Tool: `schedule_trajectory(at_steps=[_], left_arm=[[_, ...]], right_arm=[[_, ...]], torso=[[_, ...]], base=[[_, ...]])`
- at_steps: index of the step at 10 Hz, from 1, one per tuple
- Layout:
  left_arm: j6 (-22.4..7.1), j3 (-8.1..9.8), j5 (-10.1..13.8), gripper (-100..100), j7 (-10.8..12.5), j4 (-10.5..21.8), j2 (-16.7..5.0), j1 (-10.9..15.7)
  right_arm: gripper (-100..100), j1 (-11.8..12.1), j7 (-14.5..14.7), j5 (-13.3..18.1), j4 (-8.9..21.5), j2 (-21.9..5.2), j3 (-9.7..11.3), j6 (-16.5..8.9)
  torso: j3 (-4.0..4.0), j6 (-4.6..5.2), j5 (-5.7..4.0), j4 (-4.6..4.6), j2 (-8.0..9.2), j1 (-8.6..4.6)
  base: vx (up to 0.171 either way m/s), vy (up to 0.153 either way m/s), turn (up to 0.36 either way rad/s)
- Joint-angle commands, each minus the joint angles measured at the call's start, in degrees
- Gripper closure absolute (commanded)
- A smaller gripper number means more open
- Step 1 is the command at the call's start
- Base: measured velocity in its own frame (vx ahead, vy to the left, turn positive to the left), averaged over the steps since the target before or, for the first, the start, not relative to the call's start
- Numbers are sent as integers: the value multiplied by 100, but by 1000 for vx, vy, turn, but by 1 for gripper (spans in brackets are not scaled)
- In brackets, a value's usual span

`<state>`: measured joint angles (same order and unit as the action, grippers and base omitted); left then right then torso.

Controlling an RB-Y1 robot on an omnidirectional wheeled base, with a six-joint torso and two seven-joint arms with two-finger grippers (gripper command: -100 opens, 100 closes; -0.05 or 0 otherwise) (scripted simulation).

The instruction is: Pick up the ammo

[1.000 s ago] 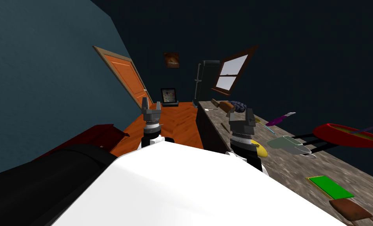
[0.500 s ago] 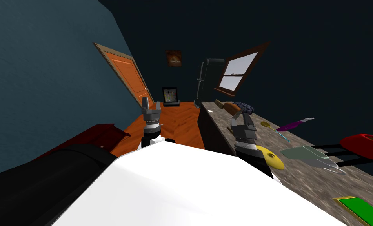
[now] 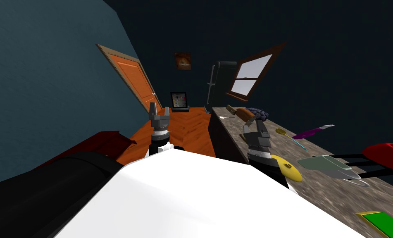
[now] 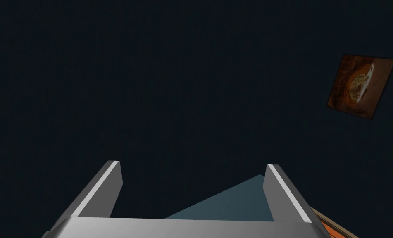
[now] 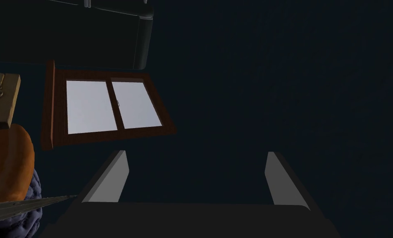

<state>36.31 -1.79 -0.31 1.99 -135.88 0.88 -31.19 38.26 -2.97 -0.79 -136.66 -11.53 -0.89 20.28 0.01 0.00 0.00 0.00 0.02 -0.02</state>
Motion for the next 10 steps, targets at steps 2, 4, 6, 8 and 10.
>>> schedule_trajectory(at_steps=[2, 4, 6, 8, 10], left_arm=[[0, 0, 0, 0, 0, 0, 0, 0], [0, 0, 0, 0, 0, 0, 0, 0], [0, 0, 0, 0, 0, 0, 0, 0], [0, 0, 0, 0, 0, 0, 0, 0], [0, 0, 0, 0, 0, 0, 0, 0]], right_arm=[[-100, 0, 0, 0, 0, 0, 0, 0], [-100, 114, 32, -20, 123, -216, -41, -44], [-100, 264, 71, -57, 304, -511, -98, -108], [-100, 264, 71, -57, 304, -511, -98, -108], [-100, 264, 71, -57, 304, -511, -98, -108]], torso=[[0, 0, 0, 0, 0, -1], [1, 0, 0, 0, 1, 0], [3, 1, -1, 1, 5, -1], [2, 0, 0, 1, 3, 1], [2, 0, 0, 1, 3, 1]], base=[[0, 0, 0], [-2, 0, -8], [-10, 7, -36], [3, 3, -2], [-6, 5, -24]])
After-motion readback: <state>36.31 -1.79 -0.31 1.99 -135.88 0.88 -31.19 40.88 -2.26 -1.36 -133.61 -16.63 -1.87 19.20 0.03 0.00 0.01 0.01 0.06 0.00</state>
